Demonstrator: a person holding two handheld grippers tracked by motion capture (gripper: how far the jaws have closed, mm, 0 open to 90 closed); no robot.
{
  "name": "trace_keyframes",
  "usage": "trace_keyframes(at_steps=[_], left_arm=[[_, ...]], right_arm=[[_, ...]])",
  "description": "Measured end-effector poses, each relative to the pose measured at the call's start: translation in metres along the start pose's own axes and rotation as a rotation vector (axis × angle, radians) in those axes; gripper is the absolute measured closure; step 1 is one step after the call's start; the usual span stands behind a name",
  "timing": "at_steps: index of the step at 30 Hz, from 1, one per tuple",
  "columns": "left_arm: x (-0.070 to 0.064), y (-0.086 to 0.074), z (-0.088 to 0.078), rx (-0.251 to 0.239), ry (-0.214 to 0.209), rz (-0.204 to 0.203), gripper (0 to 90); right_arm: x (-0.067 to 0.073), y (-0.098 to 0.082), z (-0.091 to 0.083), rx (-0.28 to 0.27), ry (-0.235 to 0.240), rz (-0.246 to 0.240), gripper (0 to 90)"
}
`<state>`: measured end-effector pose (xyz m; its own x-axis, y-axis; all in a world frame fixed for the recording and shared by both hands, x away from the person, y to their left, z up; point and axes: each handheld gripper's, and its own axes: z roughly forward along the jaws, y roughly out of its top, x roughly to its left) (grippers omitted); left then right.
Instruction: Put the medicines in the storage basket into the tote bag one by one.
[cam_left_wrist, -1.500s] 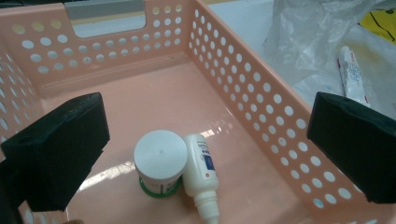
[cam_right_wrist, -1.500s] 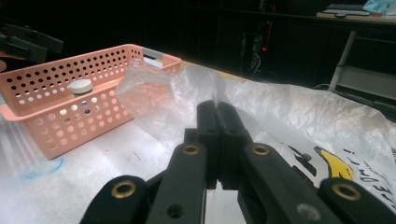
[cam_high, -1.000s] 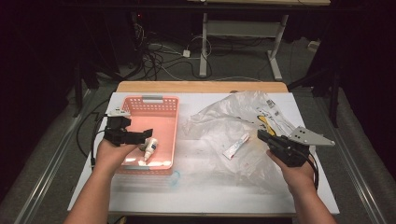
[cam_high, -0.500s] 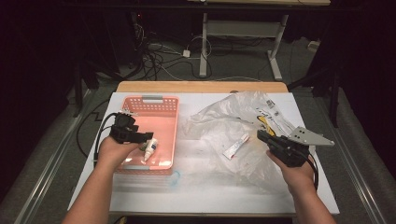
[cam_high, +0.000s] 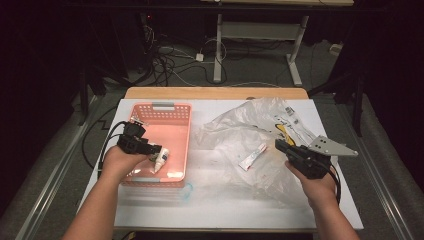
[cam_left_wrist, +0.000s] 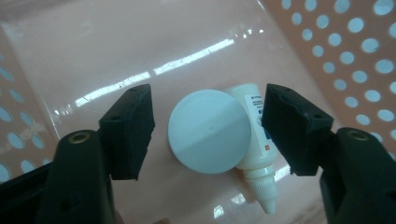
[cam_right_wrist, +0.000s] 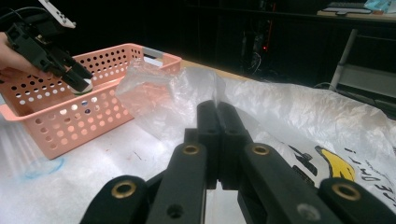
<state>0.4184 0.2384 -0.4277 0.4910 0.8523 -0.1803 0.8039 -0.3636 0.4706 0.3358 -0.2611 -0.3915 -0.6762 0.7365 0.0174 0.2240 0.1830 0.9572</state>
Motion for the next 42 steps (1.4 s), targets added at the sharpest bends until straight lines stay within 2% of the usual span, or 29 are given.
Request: trace_keyframes(at_steps=[9, 18, 31, 42], left_arm=[[0.000, 0.002, 0.006, 0.060, 0.003, 0.000, 42.4], [-0.001, 0.003, 0.008, 0.072, 0.012, 0.002, 47.6], [-0.004, 0.003, 0.007, 0.066, 0.029, 0.027, 48.7], [-0.004, 0.000, -0.004, 0.012, 0.027, 0.024, 48.7]], right_arm=[[-0.001, -0.001, -0.001, 0.002, -0.003, 0.002, 90.0], [-0.001, 0.000, -0.002, 0.000, -0.004, -0.001, 90.0], [-0.001, 0.000, -0.002, -0.001, -0.005, -0.002, 90.0], [-0.001, 0.000, -0.001, -0.002, -0.004, -0.004, 90.0]])
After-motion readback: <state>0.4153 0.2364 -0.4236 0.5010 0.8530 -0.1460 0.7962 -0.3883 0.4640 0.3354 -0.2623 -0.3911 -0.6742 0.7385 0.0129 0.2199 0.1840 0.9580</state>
